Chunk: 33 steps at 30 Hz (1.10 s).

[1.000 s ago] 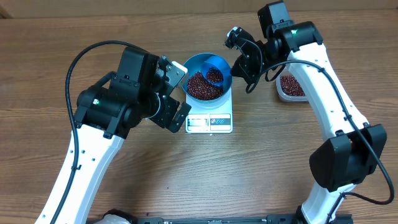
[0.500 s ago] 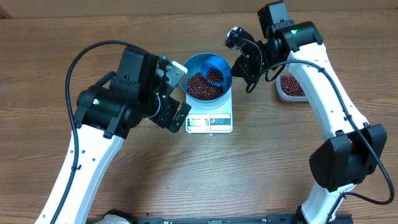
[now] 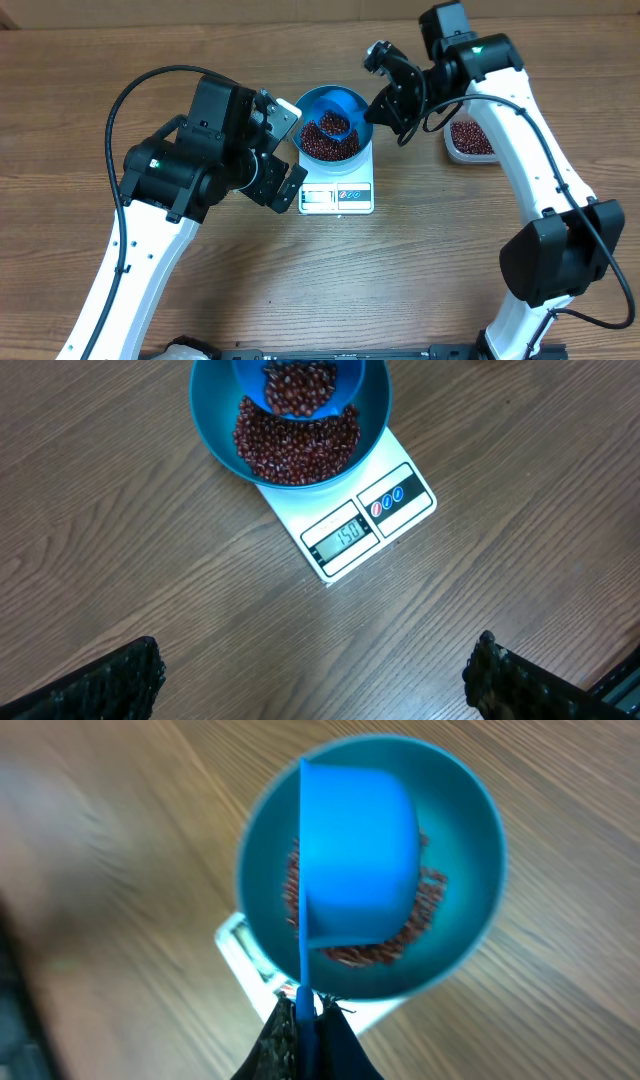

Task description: Scoop item into bowl and weigh 150g on scale

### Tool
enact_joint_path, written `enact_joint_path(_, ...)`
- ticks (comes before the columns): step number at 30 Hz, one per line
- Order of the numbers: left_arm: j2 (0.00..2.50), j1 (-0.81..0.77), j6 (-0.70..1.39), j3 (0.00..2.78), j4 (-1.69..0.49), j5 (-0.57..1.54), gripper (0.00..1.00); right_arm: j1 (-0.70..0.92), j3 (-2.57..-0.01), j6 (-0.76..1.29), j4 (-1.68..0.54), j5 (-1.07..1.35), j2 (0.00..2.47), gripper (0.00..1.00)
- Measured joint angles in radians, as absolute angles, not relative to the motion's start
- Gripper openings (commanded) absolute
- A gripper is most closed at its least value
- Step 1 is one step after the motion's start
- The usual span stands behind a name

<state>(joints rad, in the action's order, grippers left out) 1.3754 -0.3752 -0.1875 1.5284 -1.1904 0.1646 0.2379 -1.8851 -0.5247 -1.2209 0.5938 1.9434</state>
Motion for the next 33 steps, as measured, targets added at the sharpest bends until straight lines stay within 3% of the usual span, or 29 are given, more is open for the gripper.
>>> enact_joint_path(12,1.375,-0.375,-0.187,1.528,-1.19,0.165,1.0,-0.045,-1.885,-0.252,-1.227,0.979,1.943,0.04)
enact_joint_path(20,1.375,-0.375,-0.187,1.528,-1.19,0.165,1.0,-0.247,-1.885,-0.163,-1.363,1.164,1.943,0.04)
enact_joint_path(27,1.375,-0.375,-0.187,1.528,-1.19,0.165,1.0,-0.413,-1.885,-0.157,-1.468,1.152,1.941,0.04)
enact_joint_path(33,1.375,-0.375,-0.187,1.528,-1.19,0.165,1.0,-0.505,-1.885,-0.151,-1.49,0.906,1.858,0.04)
